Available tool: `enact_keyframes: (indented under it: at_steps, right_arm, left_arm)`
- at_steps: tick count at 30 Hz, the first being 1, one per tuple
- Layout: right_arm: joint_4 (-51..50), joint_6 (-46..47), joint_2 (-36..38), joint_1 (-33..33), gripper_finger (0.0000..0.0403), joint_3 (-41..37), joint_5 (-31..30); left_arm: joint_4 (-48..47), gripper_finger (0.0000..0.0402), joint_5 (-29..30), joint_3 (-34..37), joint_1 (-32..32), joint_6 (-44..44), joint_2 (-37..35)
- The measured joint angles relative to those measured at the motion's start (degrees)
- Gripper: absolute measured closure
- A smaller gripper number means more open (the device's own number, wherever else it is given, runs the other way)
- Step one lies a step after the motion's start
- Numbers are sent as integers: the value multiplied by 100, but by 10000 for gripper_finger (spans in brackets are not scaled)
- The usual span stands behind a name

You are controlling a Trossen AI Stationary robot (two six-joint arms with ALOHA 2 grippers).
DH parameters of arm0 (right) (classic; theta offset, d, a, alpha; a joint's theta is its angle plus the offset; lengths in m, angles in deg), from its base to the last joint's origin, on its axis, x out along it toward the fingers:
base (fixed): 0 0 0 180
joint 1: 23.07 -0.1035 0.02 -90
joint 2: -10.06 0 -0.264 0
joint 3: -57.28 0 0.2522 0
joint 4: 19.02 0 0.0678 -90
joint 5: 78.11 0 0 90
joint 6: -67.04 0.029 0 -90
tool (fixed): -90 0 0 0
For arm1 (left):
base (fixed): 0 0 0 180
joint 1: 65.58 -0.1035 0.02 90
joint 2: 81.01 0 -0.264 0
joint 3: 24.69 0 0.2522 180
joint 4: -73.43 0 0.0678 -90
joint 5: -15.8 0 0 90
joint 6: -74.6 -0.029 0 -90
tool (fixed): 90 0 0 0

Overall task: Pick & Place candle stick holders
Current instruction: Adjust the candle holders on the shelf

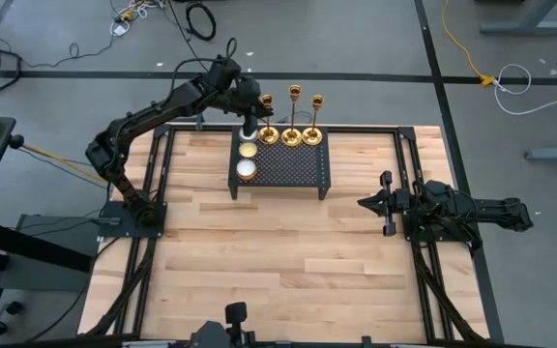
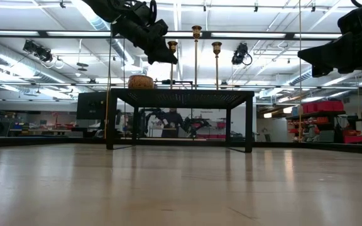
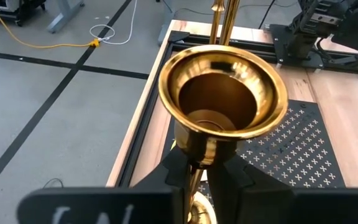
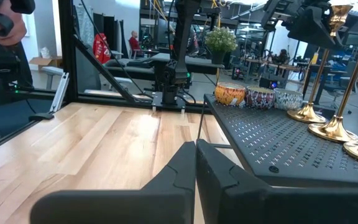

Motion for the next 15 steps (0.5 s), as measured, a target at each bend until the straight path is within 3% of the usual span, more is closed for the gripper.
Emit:
enact_keyframes:
  at_steps: [15]
  right_arm:
    - [0, 0, 0, -1, 389, 1, 0]
  left_arm:
    - [321, 364, 149, -27, 14, 4, -50]
